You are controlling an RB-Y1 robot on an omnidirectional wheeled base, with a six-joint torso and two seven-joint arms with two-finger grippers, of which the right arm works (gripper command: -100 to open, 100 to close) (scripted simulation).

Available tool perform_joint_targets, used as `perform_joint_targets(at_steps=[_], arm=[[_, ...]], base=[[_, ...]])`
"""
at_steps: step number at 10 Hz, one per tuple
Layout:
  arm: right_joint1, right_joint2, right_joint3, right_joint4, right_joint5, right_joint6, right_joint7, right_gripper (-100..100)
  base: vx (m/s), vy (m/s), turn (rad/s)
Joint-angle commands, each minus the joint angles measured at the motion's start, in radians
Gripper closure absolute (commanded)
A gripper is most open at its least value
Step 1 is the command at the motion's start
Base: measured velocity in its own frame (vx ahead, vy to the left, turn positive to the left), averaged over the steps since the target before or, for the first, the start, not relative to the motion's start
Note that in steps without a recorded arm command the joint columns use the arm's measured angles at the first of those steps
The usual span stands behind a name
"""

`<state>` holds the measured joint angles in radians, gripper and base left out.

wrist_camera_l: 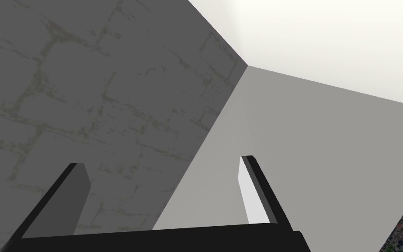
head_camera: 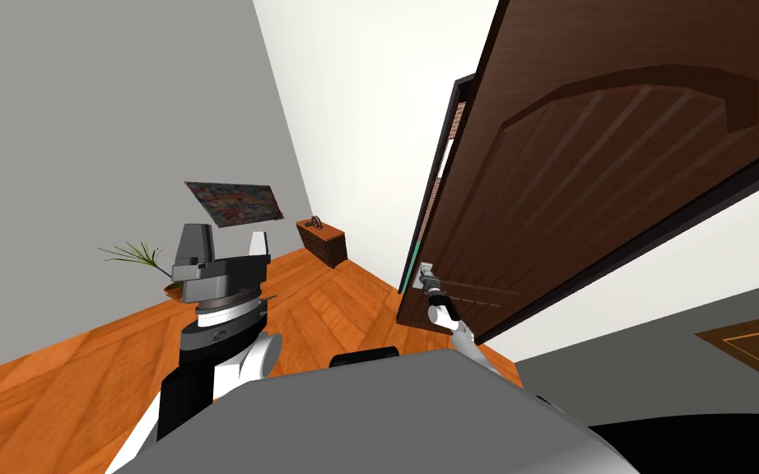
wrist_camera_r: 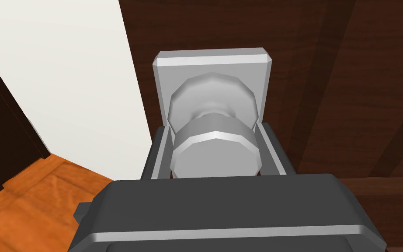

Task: Pull the door open

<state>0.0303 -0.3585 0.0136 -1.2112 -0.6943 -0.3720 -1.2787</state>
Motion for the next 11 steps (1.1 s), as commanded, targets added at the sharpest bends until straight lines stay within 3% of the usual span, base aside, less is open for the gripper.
perform_joint_targets(at_steps=[1,6,8,9,11], arm=[[0.009,-0.012,0.016,-0.012,0.002,-0.005,-0.014,100],[0.040,-0.065,0.076,-0.047,0.006,-0.024,-0.070,100],[0.049,-0.080,0.094,-0.057,0.007,-0.030,-0.086,100],[0.045,-0.075,0.090,-0.050,0.007,-0.027,-0.080,100],[0.061,-0.097,0.115,-0.062,0.010,-0.037,-0.103,100]], base=[[-0.233,-0.048,0.141],[-0.230,-0.072,0.126],[-0.233,-0.050,0.103],[-0.098,-0.013,0.027],[-0.162,-0.045,0.104]])
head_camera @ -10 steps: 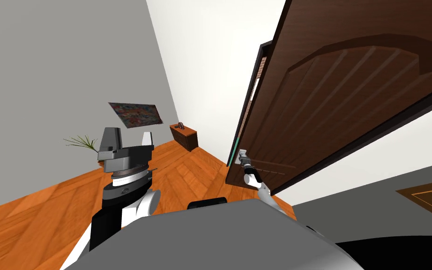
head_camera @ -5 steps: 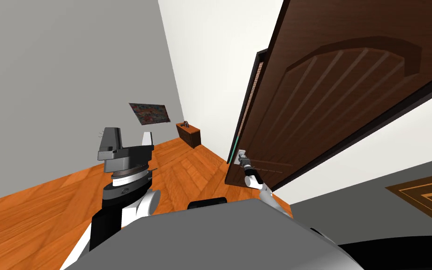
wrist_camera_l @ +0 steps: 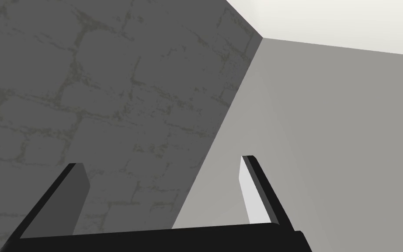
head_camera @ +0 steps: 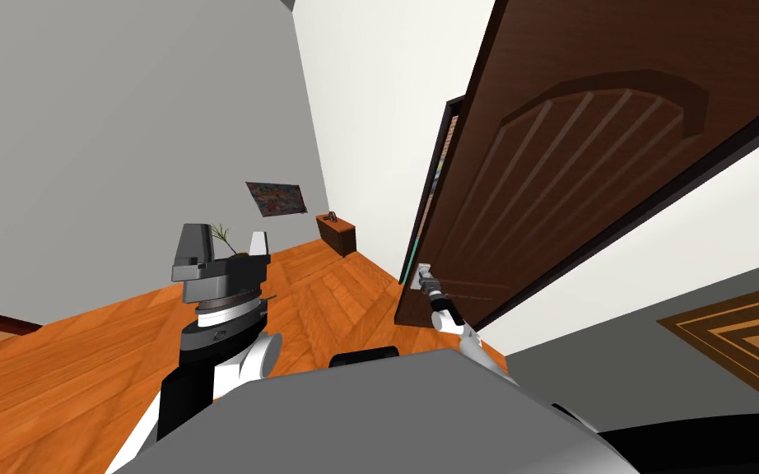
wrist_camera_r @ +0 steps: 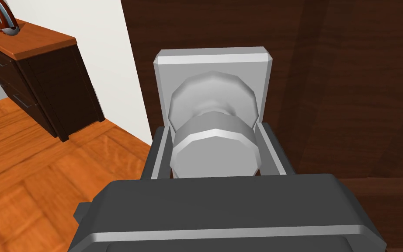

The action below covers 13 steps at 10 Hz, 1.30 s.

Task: Pull the door open

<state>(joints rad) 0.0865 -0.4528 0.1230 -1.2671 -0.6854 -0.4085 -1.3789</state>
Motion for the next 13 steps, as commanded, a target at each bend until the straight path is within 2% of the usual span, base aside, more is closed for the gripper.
perform_joint_targets(at_steps=[1,7,8,9,13], arm=[[0.011,-0.013,0.015,-0.012,0.002,-0.006,-0.013,100],[0.052,-0.085,0.082,-0.056,0.010,-0.042,-0.082,100],[0.045,-0.078,0.078,-0.046,0.010,-0.037,-0.075,100],[0.079,-0.115,0.114,-0.071,0.022,-0.068,-0.106,100],[0.140,-0.191,0.176,-0.123,0.045,-0.132,-0.164,100]], base=[[-0.206,-0.071,0.095],[-0.223,-0.078,0.122],[-0.106,-0.025,0.040],[-0.089,-0.008,-0.022],[-0.091,-0.027,-0.029]])
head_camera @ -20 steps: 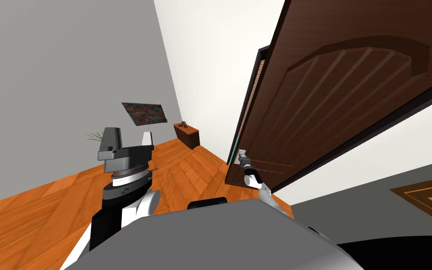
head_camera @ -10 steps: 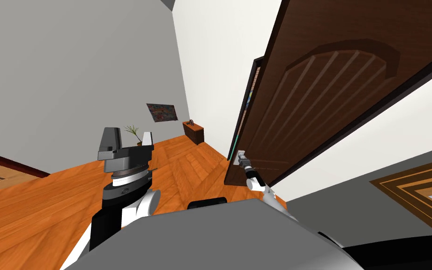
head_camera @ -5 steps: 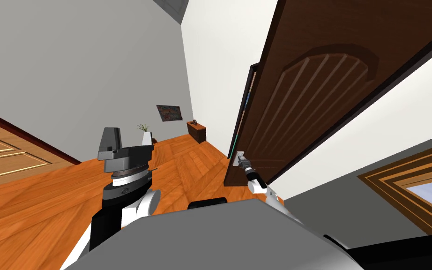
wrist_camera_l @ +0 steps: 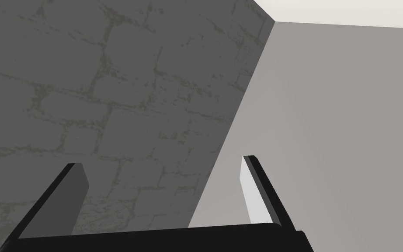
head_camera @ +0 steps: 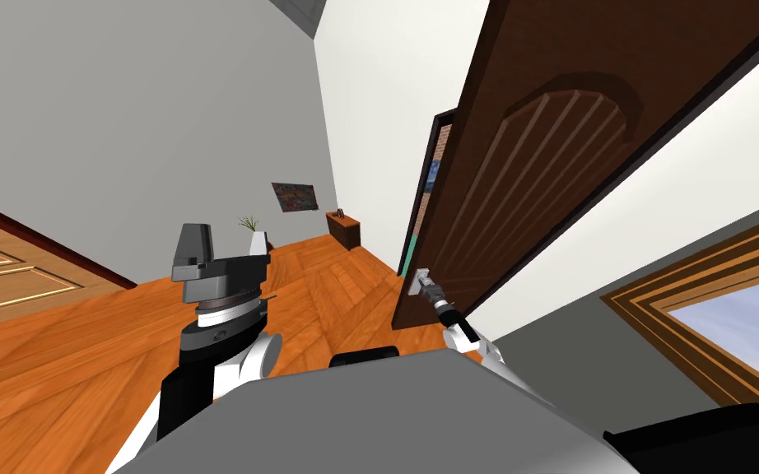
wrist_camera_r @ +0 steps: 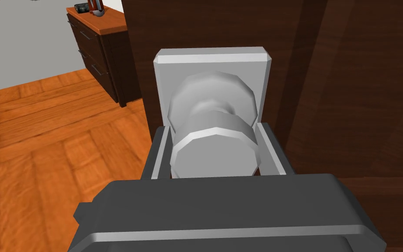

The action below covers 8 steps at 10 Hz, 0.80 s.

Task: Pull the door open

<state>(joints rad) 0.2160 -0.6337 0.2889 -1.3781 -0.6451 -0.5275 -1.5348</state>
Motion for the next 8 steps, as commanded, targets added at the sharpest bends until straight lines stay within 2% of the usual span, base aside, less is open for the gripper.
perform_joint_targets(at_steps=[1,4,5,6,7,8], arm=[[0.027,-0.031,0.027,-0.026,0.011,-0.031,-0.024,100],[0.072,-0.086,0.072,-0.064,0.028,-0.077,-0.066,100],[0.093,-0.112,0.093,-0.082,0.035,-0.100,-0.086,100],[0.102,-0.124,0.103,-0.090,0.039,-0.110,-0.096,100],[0.104,-0.115,0.092,-0.095,0.034,-0.091,-0.082,100],[0.120,-0.129,0.105,-0.091,0.042,-0.120,-0.094,100]], base=[[-0.086,-0.042,-0.029],[-0.077,-0.052,-0.033],[-0.071,-0.091,-0.027],[-0.059,-0.091,-0.018],[-0.024,-0.033,0.010],[0.011,0.006,-0.004]])
